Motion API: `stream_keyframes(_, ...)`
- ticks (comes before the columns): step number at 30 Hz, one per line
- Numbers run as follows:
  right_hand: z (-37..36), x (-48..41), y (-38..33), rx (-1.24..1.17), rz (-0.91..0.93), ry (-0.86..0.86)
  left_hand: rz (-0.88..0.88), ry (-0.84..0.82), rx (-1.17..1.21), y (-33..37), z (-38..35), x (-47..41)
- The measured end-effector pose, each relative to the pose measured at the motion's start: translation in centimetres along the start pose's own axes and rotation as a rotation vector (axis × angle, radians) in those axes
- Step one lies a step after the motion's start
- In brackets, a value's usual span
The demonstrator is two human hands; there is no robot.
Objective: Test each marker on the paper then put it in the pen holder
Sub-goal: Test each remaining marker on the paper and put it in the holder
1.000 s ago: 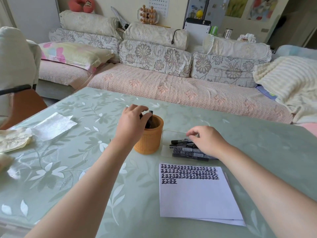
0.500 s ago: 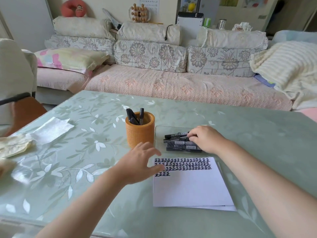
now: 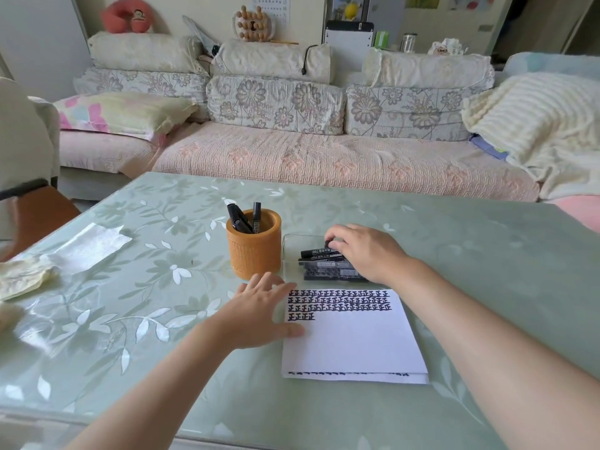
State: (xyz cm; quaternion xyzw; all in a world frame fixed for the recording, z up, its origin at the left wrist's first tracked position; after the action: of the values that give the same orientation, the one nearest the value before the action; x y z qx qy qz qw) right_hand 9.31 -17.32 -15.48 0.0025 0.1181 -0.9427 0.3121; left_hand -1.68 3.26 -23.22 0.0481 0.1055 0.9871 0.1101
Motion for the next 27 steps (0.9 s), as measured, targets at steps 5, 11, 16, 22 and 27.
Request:
stream_keyframes(5, 0.1, 1.9, -2.1, -0.112, 0.005, -0.114, -0.051, 0.25, 0.169, 1.3, 1.3, 0.1)
stream_keyframes(11, -0.8, 4.5, -3.8, -0.296, -0.006, -0.199, -0.125, 0.456, 0.291, 4.0, 2.0, 1.4)
stream_keyframes(16, -1.0, 6.4, -4.7, -0.554, -0.013, -0.151, -0.156, 0.559, 0.275, 5.3, 2.4, 2.6)
stream_keyframes(22, -1.3, 8.2, -3.4, -0.616, -0.147, -0.002, -0.09, 0.577, 0.335, 4.3, 2.7, 3.1)
stream_keyframes(27, -0.8, 9.0, -3.5, -1.042, -0.198, 0.073, -0.11, 0.481, 0.391, 4.9, 2.5, 3.1)
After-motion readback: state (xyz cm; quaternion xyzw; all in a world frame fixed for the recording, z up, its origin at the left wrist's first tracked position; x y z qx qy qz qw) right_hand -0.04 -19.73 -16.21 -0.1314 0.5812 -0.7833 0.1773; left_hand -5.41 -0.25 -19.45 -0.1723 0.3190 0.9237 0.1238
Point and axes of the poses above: each hand's wrist, its own x-axis away from the middle knuckle, its own z-axis out of the back of the hand, y = z × x, the point moved 2 cm from there along -x, towards the middle knuckle, and after that the axes turned 4 degrees about -y, right-handed, at the moved point
